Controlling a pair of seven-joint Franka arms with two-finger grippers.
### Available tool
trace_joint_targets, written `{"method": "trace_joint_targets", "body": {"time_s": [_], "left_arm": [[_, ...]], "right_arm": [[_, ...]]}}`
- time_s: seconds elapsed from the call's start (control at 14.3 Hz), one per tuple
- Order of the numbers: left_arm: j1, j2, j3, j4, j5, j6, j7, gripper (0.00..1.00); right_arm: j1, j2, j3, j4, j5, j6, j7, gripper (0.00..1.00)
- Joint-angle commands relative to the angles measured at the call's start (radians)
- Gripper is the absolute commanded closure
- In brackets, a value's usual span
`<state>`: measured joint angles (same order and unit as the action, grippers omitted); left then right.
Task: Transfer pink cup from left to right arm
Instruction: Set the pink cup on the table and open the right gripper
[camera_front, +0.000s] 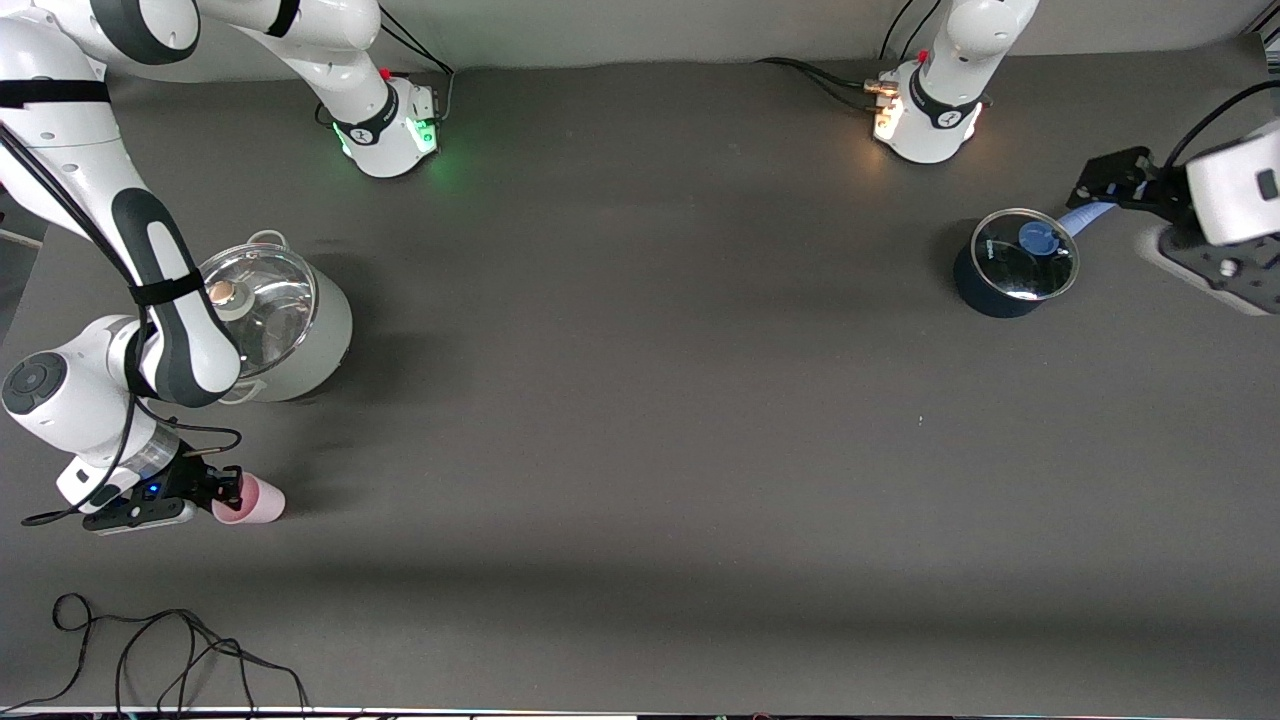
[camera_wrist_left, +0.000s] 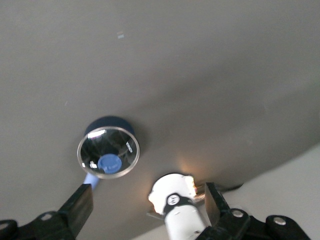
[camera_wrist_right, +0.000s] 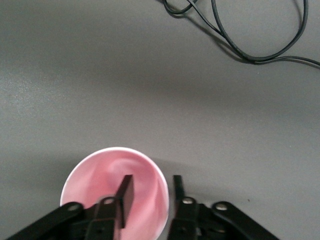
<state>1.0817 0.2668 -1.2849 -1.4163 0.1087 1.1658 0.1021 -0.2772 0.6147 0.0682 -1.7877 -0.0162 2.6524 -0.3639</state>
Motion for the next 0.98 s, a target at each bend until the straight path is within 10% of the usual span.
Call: {"method": "trace_joint_targets", "body": {"time_s": [0.0, 0.91], "left_arm": [[-0.011, 0.005, -0.002, 0.016, 0.090, -0.015, -0.153, 0.00], [-0.015, 0.028, 0.004, 0.008, 0.132, 0.095, -0.277, 0.00]], "right_arm": [[-0.010, -0.018, 0.002, 0.030, -0.004, -0.070, -0.021, 0.01], [0.010, -0.243, -0.011, 0.462, -0.001, -1.031, -0.003, 0.00]]}}
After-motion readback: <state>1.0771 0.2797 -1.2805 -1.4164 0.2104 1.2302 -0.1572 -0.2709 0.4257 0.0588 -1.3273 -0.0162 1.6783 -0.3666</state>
